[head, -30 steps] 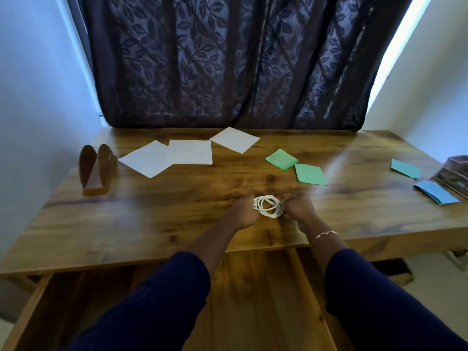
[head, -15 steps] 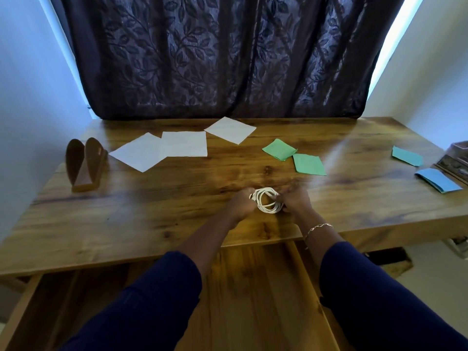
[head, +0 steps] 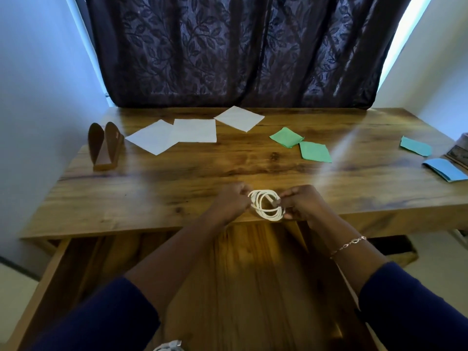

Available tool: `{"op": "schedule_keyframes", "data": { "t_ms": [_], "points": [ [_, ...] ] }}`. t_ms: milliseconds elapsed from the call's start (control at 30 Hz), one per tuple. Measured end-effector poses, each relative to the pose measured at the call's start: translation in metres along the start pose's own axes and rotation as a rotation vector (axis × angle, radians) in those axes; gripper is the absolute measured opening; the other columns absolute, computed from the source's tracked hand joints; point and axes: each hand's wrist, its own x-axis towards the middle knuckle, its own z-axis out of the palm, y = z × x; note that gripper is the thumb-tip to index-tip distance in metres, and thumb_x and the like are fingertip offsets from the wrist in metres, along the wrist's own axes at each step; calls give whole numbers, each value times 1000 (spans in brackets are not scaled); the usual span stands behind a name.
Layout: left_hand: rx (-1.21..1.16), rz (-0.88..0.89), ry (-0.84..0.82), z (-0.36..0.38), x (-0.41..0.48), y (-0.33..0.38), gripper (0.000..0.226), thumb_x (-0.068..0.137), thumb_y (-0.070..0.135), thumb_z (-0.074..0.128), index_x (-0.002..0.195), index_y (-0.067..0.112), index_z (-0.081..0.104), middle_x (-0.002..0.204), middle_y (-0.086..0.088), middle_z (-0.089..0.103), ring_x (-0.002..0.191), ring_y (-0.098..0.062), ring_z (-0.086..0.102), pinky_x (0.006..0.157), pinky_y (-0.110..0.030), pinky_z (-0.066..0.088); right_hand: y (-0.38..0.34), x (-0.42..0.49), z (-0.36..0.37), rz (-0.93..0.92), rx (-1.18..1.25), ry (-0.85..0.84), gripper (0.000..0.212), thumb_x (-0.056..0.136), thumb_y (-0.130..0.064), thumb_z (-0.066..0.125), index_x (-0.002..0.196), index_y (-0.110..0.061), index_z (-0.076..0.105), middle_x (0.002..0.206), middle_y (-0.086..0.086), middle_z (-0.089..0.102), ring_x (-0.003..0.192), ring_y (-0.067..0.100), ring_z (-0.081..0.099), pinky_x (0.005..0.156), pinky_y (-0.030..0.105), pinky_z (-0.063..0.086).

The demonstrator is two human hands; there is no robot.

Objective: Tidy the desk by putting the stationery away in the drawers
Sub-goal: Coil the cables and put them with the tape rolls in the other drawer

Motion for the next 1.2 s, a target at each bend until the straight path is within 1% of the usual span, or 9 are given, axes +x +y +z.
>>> {"op": "schedule_keyframes", "data": {
  "t_ms": [67,233,333,433,567,867,967,1100,1200],
  "points": [
    [5,-31,-24,-1,-20,-11,18,85,1,53,99,13,57,100,-13,59,91,-23,58,90,-43,49,6,-23,5,18,-31,-89,10,76,4,69,79,-4,62,66,11,61,53,18,55,40,17,48],
    [41,-134,-118,-1,-71,-49,15,89,5,54,101,14,54,97,-12,61,88,-21,60,78,-31,51,46,-59,29,39,-154,-213,10,80,-2,68,88,-6,63,64,5,63,45,5,60,43,16,48],
    [121,-190,-129,-1,-90,-79,19,88,2,54,73,13,54,91,-16,57,84,-23,56,71,-32,45,76,-73,52,61,-266,-308,15,80,-6,69,94,-7,63,74,4,65,60,11,63,52,20,53],
    [200,-264,-184,2,-103,-112,14,88,5,53,88,-5,63,85,-17,57,78,-21,52,68,-32,39,102,-84,78,68,-408,-337,12,81,-5,67,82,-15,60,84,6,64,76,19,64,67,31,56],
    [365,-334,-239,6,-112,-146,14,87,11,51,87,5,64,79,-10,56,71,-19,50,62,-29,36,126,-92,107,79,-581,-371,11,81,-7,67,91,-10,66,91,11,68,77,18,65,70,32,58],
    [505,-384,-256,10,-127,-174,22,89,9,49,68,13,49,61,1,40,57,-12,37,48,-22,25,150,-104,133,50,-683,-436,14,77,-14,71,87,-18,62,101,9,66,91,18,63,77,30,55],
    [565,-383,-242,12,-134,-177,35,89,7,47,57,17,36,58,1,33,51,-10,29,47,-22,20,155,-108,135,32,-740,-452,23,78,-15,70,100,-15,63,98,7,65,87,16,62,78,31,55],
    [636,-348,-243,16,-139,-181,13,92,12,46,81,12,54,81,-5,50,65,-11,40,56,-24,31,158,-111,138,-19,-799,-446,25,80,-16,67,105,-14,62,105,8,65,95,19,62,83,35,54],
    [684,-328,-249,17,-141,-182,24,94,14,46,113,6,56,114,-11,57,89,-17,48,73,-28,39,158,-109,138,-35,-807,-456,30,76,-19,72,104,-14,62,108,5,64,98,17,60,85,33,52]
  ]
}}
